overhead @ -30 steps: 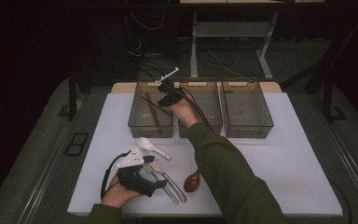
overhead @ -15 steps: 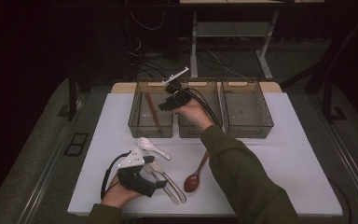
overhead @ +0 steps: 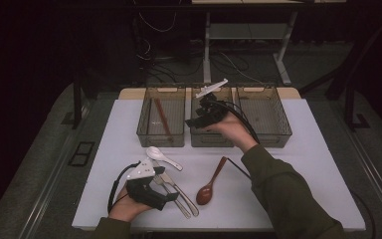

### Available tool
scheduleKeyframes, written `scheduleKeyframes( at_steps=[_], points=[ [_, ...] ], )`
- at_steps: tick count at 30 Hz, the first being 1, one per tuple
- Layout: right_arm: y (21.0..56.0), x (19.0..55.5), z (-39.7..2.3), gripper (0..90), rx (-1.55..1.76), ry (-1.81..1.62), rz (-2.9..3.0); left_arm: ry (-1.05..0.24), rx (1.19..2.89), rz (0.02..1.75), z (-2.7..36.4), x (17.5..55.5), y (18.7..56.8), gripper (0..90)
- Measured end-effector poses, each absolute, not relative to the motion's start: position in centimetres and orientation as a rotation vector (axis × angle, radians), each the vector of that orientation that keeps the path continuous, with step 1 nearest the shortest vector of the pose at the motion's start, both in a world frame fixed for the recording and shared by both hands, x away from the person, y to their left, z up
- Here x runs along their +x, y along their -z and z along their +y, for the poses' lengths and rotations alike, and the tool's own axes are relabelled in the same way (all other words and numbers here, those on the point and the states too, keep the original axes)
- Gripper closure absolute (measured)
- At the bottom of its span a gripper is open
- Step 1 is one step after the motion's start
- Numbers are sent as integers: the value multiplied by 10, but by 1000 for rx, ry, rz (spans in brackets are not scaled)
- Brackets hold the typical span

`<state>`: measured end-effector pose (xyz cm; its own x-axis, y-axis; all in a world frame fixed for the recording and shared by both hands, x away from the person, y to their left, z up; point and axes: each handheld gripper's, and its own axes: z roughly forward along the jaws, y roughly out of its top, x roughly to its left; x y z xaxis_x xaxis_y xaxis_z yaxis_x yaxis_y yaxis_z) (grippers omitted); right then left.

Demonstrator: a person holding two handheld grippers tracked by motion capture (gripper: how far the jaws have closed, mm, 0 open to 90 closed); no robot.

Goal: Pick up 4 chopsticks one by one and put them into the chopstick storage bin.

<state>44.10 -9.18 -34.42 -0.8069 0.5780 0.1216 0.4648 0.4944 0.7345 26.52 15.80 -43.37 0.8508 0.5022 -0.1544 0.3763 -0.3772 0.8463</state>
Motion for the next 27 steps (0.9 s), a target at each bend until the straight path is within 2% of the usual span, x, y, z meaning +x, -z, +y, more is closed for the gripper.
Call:
scheduleKeyframes(
  at_steps=[27],
  points=[
    [373,361,-189,314,869,-1272,2591,-159,2013,655,159,265,434,0]
  ],
)
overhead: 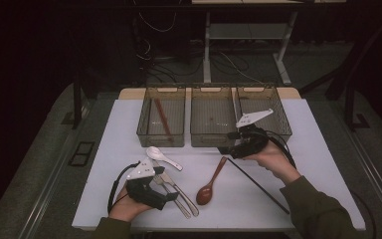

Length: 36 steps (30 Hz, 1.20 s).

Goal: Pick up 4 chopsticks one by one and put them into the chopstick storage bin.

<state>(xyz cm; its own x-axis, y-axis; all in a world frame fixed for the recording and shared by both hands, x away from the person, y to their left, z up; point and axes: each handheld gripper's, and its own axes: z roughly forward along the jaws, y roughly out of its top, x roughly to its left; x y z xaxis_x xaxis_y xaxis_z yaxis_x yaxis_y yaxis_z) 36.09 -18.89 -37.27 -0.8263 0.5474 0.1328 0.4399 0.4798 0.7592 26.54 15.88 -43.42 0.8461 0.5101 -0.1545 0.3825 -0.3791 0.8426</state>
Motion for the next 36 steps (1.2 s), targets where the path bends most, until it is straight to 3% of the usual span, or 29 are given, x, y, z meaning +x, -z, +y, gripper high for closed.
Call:
scheduleKeyframes(
  at_steps=[18,25,36],
  points=[
    [397,316,-246,339,988,-1216,2577,-162,2014,657,158,265,434,0],
    [404,301,-261,401,1012,-1217,2600,-164,2011,660,158,264,434,0],
    [418,277,-273,597,1052,-1120,2600,-166,2009,659,157,264,433,0]
  ],
)
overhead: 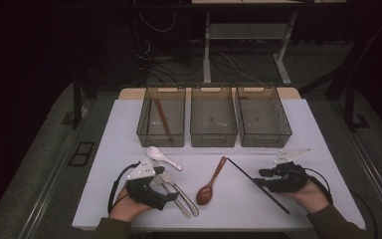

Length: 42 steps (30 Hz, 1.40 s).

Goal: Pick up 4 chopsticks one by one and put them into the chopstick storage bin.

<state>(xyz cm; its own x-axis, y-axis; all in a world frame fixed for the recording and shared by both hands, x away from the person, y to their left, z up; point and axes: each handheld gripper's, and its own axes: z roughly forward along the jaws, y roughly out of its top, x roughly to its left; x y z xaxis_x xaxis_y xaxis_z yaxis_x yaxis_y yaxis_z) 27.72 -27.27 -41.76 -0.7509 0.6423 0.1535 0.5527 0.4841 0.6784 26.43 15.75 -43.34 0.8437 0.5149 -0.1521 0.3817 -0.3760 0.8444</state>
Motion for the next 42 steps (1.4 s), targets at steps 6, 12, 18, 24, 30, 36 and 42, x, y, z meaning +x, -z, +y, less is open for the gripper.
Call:
scheduleKeyframes(
  at_steps=[6,12,18,24,30,36,42],
  points=[
    [426,269,-277,673,1095,-1078,2623,-166,2013,656,157,264,433,0],
    [432,267,-278,741,1107,-1033,2636,-165,2018,655,157,264,433,0],
    [439,269,-274,776,1106,-979,2641,-164,2021,654,157,264,433,0],
    [441,269,-272,804,1092,-955,2640,-164,2021,653,157,264,433,0],
    [441,268,-271,828,1058,-926,2634,-164,2021,655,156,264,434,0],
    [441,269,-271,843,1061,-922,2635,-164,2020,655,156,264,434,0],
    [441,269,-271,854,1059,-920,2637,-163,2021,654,157,264,434,0]
  ],
)
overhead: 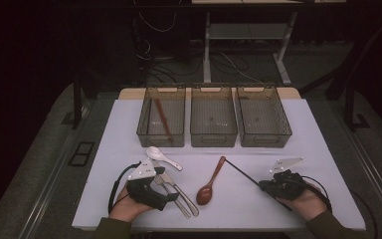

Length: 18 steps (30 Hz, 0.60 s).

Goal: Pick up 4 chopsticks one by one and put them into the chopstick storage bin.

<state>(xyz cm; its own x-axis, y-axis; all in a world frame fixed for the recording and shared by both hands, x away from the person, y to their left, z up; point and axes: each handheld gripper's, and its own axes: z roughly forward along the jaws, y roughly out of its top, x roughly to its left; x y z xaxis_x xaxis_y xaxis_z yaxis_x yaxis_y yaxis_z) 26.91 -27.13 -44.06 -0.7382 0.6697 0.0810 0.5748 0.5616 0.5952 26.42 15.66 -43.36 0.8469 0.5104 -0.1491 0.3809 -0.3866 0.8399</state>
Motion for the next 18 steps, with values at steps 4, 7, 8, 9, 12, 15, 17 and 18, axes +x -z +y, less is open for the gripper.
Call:
scheduleKeyframes(
  at_steps=[4,7,8,9,12,15,17,18],
  points=[
    [440,270,-273,855,1064,-915,2634,-163,2018,654,157,264,434,0],
    [440,271,-276,856,1074,-913,2628,-162,2023,654,157,264,434,0],
    [440,272,-278,856,1078,-916,2624,-161,2022,655,157,264,434,0],
    [440,272,-280,856,1081,-921,2624,-161,2021,654,157,264,434,0],
    [438,274,-285,856,1097,-953,2616,-161,2017,654,157,264,434,0],
    [436,275,-289,856,1099,-982,2607,-162,2019,654,157,264,434,0],
    [434,276,-291,856,1095,-1001,2605,-162,2019,654,157,265,434,0],
    [433,276,-291,856,1094,-1011,2604,-162,2019,654,157,265,434,0]
  ],
)
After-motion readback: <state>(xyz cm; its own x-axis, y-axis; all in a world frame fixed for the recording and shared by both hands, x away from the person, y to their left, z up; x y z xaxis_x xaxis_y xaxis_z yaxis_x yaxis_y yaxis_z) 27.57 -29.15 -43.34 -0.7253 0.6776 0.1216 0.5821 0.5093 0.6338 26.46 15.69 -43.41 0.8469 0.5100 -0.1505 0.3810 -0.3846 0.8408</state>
